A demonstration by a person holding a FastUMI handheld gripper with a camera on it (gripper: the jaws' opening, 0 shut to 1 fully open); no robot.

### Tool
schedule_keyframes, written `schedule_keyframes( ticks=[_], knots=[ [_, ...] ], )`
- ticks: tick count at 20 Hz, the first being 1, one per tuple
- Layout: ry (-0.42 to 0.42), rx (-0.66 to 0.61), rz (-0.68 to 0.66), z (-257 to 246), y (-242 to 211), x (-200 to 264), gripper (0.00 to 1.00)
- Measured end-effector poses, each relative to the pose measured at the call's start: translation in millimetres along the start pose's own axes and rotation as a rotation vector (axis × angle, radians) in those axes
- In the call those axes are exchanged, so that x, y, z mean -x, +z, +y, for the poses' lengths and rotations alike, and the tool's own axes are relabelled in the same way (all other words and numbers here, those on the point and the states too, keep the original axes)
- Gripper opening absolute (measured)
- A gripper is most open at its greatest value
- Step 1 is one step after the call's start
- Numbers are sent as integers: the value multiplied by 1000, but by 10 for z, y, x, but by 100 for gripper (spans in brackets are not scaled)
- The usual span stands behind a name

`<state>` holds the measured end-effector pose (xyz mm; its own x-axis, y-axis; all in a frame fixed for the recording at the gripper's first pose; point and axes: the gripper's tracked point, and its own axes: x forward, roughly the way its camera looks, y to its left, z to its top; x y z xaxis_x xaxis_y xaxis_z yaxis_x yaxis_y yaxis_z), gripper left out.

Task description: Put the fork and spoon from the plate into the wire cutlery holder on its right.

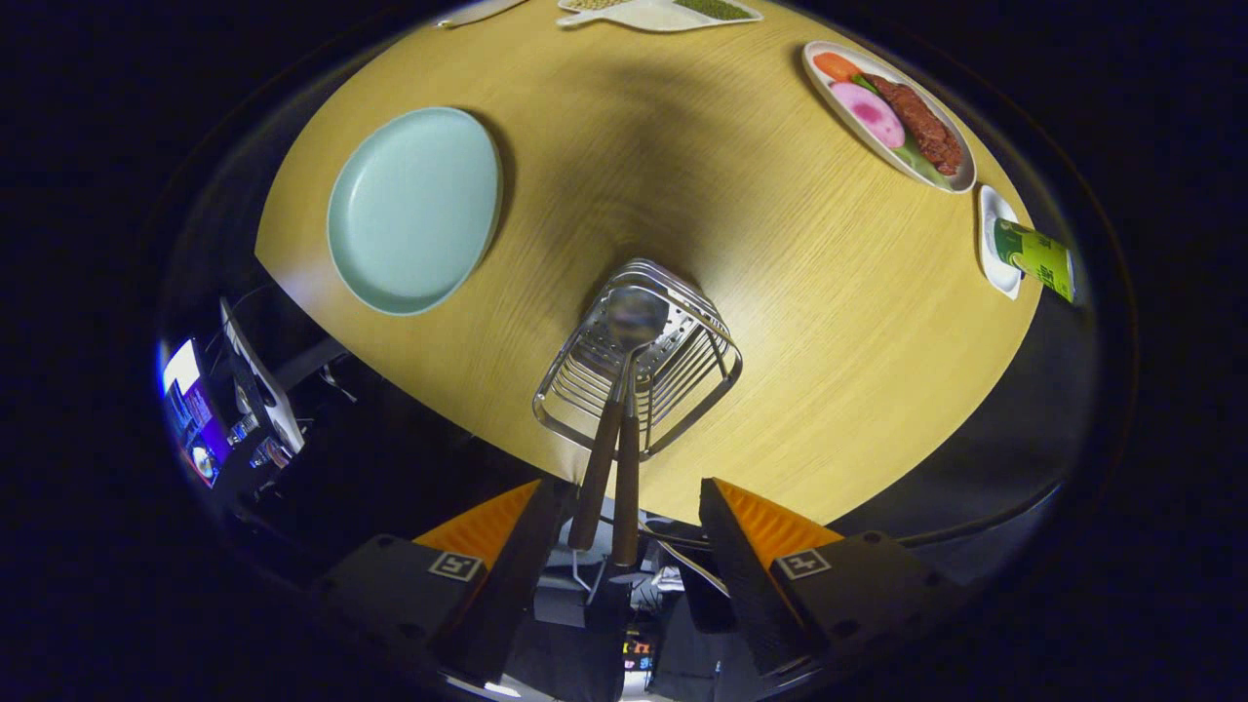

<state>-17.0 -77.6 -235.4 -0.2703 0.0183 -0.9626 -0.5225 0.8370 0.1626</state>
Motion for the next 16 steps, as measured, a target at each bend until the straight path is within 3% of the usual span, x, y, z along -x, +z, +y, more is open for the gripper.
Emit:
schedule_keyframes(
  ticks=[1, 8, 13, 16],
  knots=[
    [15, -7, -59, 13, -6, 49, 97],
    [77, -93, -593, 92, 1, 789, 97],
    [-33, -229, -995, -198, 54, 1535, 98],
    [-82, -245, -1201, -192, 25, 1870, 100]
  ],
)
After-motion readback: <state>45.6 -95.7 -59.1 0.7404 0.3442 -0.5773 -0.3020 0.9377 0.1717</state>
